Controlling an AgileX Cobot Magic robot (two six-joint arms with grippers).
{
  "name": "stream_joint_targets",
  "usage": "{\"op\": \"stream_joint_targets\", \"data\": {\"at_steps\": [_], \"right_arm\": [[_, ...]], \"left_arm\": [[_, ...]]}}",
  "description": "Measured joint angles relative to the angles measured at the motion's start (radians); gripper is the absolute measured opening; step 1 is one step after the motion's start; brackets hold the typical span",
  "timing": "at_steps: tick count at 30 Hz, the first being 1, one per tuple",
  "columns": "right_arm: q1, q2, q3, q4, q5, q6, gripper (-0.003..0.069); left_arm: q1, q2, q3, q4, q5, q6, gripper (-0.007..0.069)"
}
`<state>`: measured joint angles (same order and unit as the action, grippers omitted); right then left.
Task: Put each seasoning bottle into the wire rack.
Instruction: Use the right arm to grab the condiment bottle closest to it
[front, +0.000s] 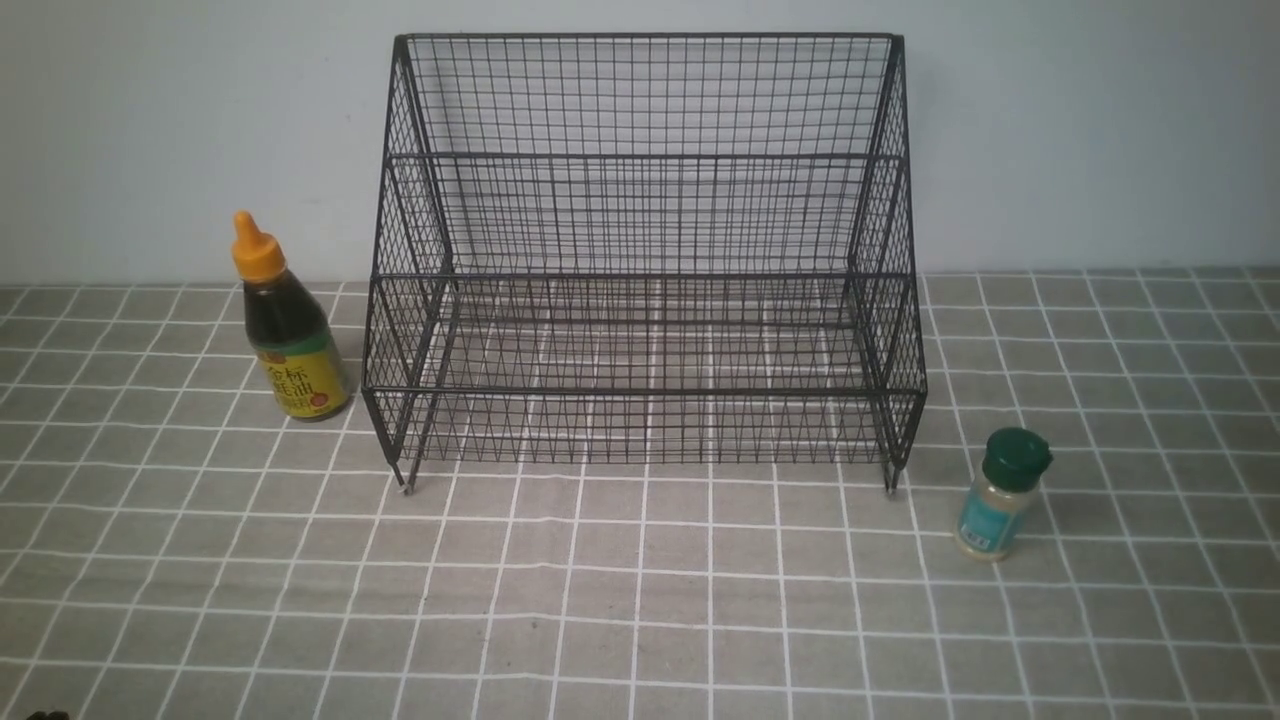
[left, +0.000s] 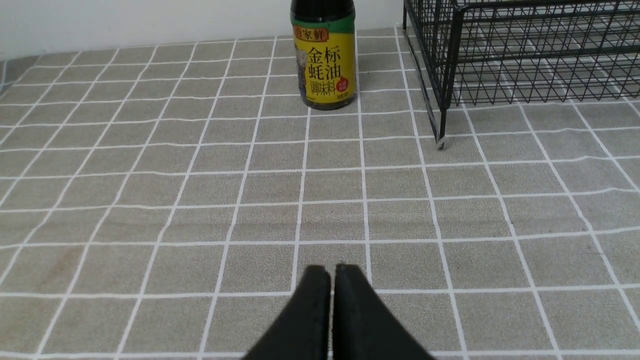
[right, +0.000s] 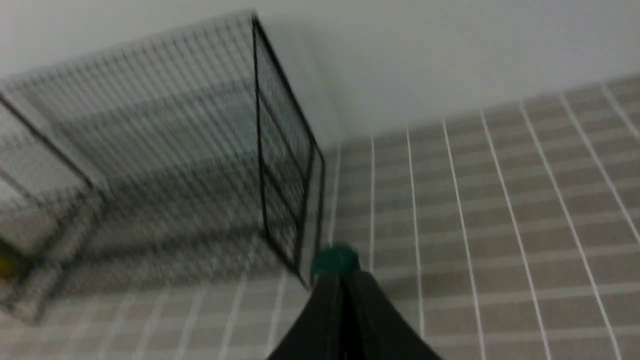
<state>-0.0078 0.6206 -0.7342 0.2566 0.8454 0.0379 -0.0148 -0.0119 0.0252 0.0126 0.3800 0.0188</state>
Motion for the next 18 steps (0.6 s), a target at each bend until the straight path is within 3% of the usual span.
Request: {"op": "stream_joint_targets", "data": {"at_steps": [4,8,15,18], "right_arm": [[0.004,0.306,-0.192,-0.009,0.252,-0.107,-0.0010],[0.069,0.568,-0.361,-0.041,0.342,-0.159,-0.0009],[0.241,0.807,-0.500,-0.142,0.359,-0.074,0.0024],[0.266,0.912,-0.559,-0.170,0.383,-0.038,0.0108]], "left_arm": [[0.000,0.000,0.000,0.000,0.000,0.000,-0.0007],[0.000,0.000,0.000,0.000,0.000,0.000,-0.0007],[0.000,0.000,0.000,0.000,0.000,0.000,-0.0007],[0.000,0.000,0.000,0.000,0.000,0.000,-0.0007]]}}
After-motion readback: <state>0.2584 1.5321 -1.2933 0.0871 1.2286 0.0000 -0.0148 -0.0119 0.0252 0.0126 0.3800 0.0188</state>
